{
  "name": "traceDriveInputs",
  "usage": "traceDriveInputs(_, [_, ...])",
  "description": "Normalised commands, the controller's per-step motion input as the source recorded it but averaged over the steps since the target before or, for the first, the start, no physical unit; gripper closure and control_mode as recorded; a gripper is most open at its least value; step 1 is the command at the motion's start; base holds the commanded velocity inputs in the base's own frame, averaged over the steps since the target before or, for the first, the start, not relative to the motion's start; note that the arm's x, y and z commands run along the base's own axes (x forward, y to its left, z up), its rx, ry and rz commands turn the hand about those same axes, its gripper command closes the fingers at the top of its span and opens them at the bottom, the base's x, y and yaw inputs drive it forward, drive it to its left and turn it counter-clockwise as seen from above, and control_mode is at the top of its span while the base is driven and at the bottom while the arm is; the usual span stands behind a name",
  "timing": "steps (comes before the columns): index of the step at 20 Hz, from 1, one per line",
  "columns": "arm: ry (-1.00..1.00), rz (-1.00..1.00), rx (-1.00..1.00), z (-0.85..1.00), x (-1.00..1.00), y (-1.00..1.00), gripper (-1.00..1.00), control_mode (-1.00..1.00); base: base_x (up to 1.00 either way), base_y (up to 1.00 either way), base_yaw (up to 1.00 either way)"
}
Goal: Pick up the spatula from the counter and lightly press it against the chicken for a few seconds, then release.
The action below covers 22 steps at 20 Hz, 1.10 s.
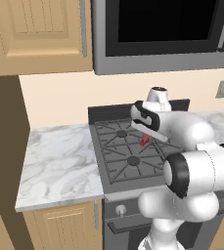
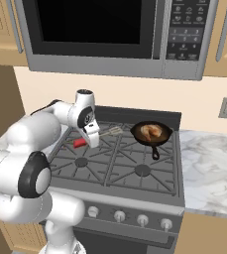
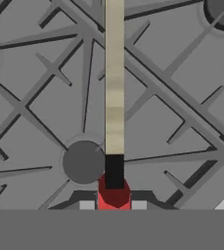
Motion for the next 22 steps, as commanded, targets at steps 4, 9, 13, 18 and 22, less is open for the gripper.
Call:
traceDriveInputs(4, [-0.03,0.00,0.00,0.00,0.12,-0.33,1.00,-1.00,0.00,0.00,0.00])
traceDriveInputs(9, [0.00,0.00,0.00,0.00,0.23,-0.41,1.00,-1.00,0.00,0.00,0.00])
traceDriveInputs(13, [0.00,0.00,0.00,0.01,0.31,-0.39,1.00,-1.00,0.00,0.00,0.00])
traceDriveInputs(18, [0.00,0.00,0.00,0.02,0.38,-0.34,1.00,-1.00,0.00,0.00,0.00])
traceDriveInputs(22, [0.00,0.00,0.00,0.00,0.25,-0.24,1.00,-1.00,0.00,0.00,0.00])
